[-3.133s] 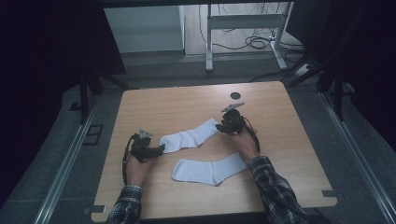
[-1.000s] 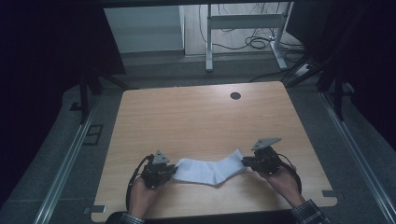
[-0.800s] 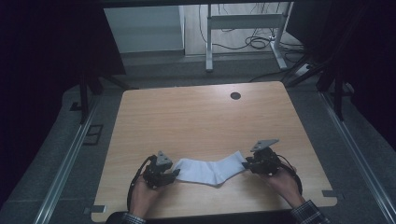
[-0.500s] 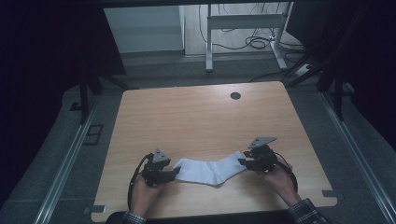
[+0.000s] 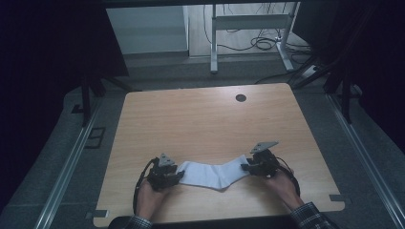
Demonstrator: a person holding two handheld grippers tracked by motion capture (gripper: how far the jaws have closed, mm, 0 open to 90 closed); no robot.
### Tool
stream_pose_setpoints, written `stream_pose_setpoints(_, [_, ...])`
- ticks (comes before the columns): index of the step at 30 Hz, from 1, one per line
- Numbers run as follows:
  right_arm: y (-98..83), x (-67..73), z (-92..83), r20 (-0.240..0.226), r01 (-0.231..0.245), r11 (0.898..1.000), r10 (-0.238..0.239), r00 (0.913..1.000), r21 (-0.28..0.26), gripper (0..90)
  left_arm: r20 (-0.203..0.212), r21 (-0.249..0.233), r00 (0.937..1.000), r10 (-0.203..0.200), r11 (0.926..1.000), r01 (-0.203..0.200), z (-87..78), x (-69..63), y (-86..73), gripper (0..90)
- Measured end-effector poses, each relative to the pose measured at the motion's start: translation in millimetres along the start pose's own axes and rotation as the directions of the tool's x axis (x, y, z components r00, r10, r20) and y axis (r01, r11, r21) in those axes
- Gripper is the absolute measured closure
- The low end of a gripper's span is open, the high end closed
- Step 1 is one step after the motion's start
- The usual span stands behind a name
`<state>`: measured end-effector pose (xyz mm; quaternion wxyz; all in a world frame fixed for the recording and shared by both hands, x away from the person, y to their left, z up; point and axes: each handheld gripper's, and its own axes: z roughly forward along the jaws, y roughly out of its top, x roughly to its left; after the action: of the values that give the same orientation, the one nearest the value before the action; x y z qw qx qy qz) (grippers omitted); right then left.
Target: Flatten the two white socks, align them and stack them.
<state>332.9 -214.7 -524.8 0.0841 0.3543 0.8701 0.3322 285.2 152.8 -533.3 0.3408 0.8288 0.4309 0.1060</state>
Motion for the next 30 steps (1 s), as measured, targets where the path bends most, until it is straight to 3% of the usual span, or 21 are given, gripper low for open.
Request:
stream_pose_setpoints(4, [0.1, -0.6, -0.4, -0.032, -0.047, 0.999, 0.047, 0.9984, 0.011, 76.8, 0.032, 0.014, 0.9992, -0.022, 0.9997, 0.022, 0.9, -1.1, 2.0, 77.2])
stream_pose_setpoints(7, [1.9, 2.7, -1.3, -0.012, -0.030, 0.999, 0.031, 0.9995, 0.020, 78.4, 0.041, 0.020, 0.9988, -0.027, 0.9995, 0.026, 1.1, -0.5, 3.6, 80.9])
stream_pose_setpoints(10, [3.5, 5.3, -3.4, 0.000, -0.010, 1.000, 0.010, 1.0000, 0.021, 79.0, 0.041, 0.017, 0.9988, -0.026, 0.9995, 0.026, 0.5, -0.4, 5.8, 81.8])
stream_pose_setpoints(22, [13.3, -3.0, -26.1, 0.003, -0.017, 0.999, 0.018, 0.9998, -0.051, 79.0, 0.034, -0.051, 0.9993, 0.014, 0.9986, -0.012, -8.6, 1.3, 24.8, 81.4])
stream_pose_setpoints(30, [25.0, -15.9, -39.1, 0.009, -0.040, 0.995, 0.041, 0.9991, -0.094, 78.9, 0.013, -0.088, 0.9991, 0.039, 0.9954, -0.038, -13.6, 4.7, 55.4, 81.3])
